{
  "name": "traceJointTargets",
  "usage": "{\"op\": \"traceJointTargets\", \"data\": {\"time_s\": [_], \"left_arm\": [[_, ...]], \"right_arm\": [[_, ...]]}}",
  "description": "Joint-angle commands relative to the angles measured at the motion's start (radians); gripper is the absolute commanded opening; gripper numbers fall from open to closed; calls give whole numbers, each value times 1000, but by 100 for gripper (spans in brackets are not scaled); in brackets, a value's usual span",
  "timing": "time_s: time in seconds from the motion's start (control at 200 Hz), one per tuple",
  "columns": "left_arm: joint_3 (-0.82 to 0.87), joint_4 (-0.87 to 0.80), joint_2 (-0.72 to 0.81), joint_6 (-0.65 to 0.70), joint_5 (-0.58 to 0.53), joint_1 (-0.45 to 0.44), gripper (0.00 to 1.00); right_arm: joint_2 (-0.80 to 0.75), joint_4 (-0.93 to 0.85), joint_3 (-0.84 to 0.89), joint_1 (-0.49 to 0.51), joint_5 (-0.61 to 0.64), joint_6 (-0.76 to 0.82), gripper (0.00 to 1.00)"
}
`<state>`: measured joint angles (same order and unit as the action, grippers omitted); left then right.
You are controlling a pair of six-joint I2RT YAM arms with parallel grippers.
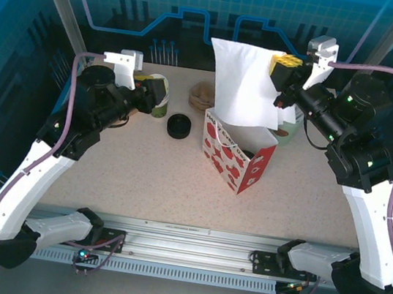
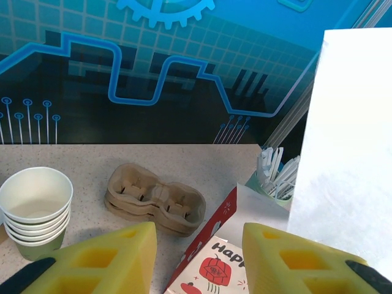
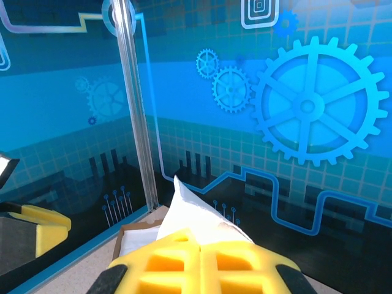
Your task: Pack the takeout coffee
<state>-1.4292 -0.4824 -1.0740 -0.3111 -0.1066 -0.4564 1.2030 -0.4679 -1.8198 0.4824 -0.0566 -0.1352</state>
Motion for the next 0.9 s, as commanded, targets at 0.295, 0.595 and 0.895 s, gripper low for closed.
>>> {"op": "traceJointTargets", "data": {"time_s": [0.295,0.595,0.895], "left_arm": [[7,5,0,22,26,-3,43],[13,10,-7,21,36,-3,43],[25,14,-2,26,38,-4,43]], "right_arm": [[5,-5,49,-43,38,31,0],[23,0,95,-64,21,17,0],[37,5,121,-80,-2,-3,0]]}}
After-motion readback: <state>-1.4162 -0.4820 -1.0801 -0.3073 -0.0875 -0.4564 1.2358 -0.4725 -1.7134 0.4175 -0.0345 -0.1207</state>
